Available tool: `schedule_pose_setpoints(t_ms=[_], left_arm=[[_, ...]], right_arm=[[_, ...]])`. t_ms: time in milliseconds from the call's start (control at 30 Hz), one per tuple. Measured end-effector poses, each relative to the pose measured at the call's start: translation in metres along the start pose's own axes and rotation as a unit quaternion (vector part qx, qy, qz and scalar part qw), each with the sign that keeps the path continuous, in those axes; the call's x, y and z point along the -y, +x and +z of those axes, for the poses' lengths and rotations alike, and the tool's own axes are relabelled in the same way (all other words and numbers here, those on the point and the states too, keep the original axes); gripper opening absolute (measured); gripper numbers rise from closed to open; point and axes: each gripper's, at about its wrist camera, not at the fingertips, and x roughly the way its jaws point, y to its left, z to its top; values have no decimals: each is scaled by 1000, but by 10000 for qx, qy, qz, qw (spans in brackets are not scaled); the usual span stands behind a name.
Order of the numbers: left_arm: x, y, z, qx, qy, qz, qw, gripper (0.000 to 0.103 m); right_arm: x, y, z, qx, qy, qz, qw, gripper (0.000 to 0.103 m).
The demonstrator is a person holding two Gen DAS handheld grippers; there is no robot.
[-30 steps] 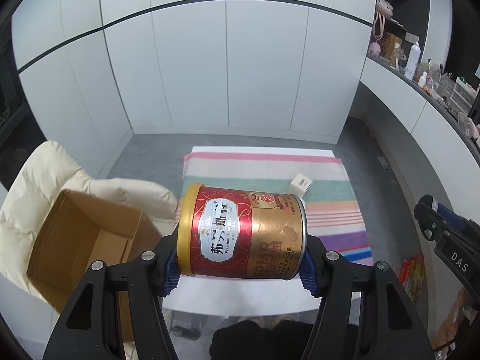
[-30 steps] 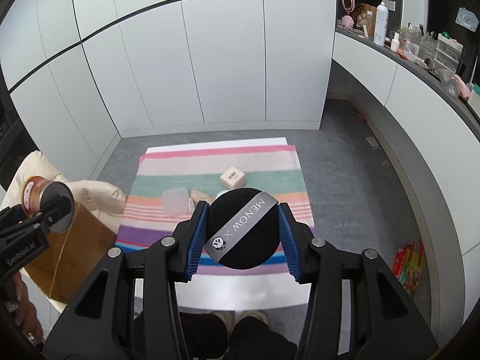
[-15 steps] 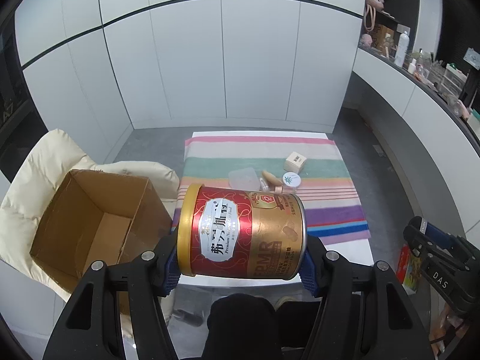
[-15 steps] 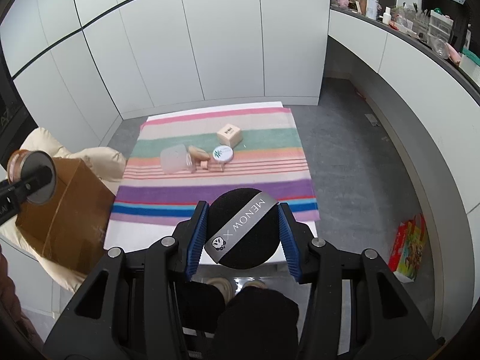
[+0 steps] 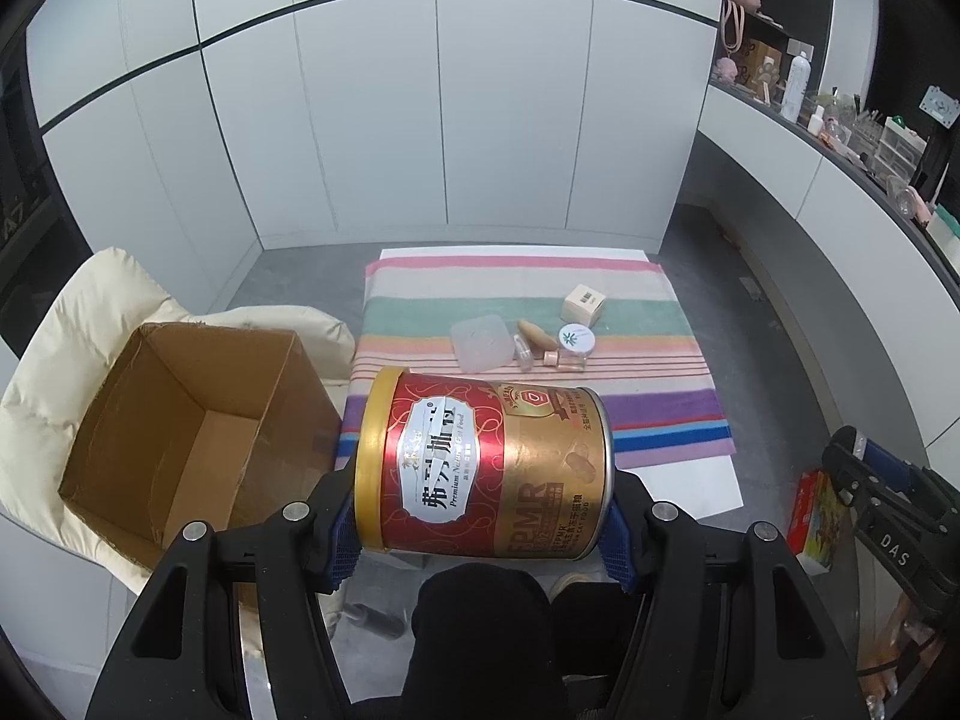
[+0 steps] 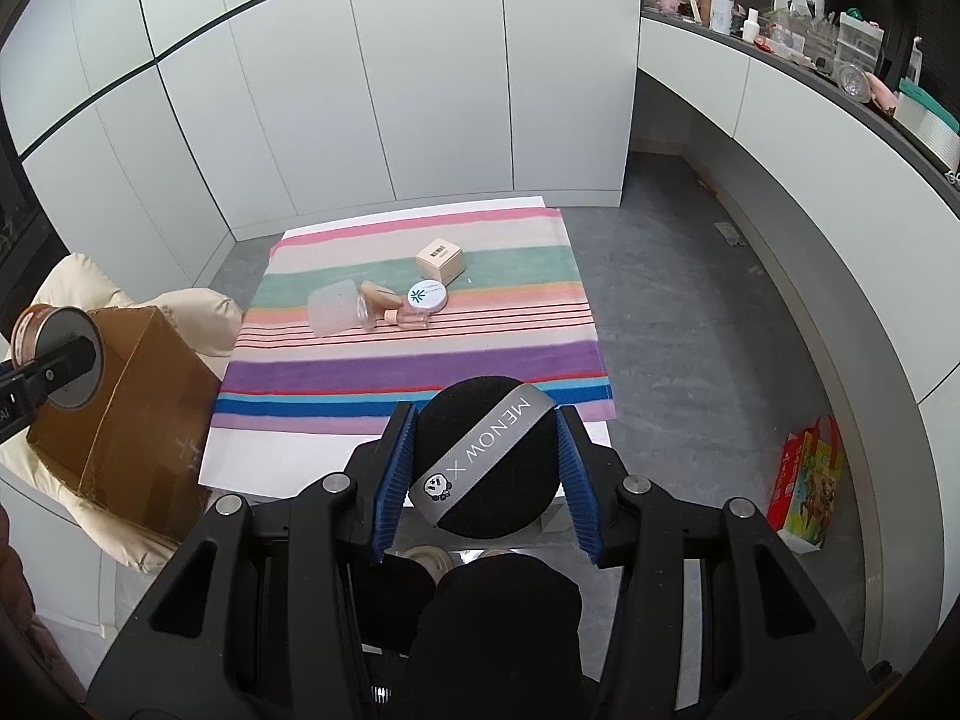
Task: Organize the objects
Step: 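Carry the can with the left gripper and the compact with the right gripper to the cardboard box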
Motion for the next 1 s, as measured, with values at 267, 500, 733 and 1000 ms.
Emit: schedule_pose_setpoints(t_ms=[267, 500, 733, 1000], left_arm=[[-16, 7, -4, -103, -168, 72, 9998, 64], [-32, 10, -10, -160, -266, 118, 9994, 64], [-70, 6, -22, -192, -575, 335, 9976, 64], [-114, 0, -39, -245, -894, 611, 9938, 64]], right_arm=[[-11, 4, -2, -91, -132, 43, 9999, 48], [-33, 14, -3, -232, -362, 180, 9989, 48], [-71, 19, -2, -235, -715, 439, 9962, 48], [-126, 25, -4, -249, -1167, 803, 9896, 48]])
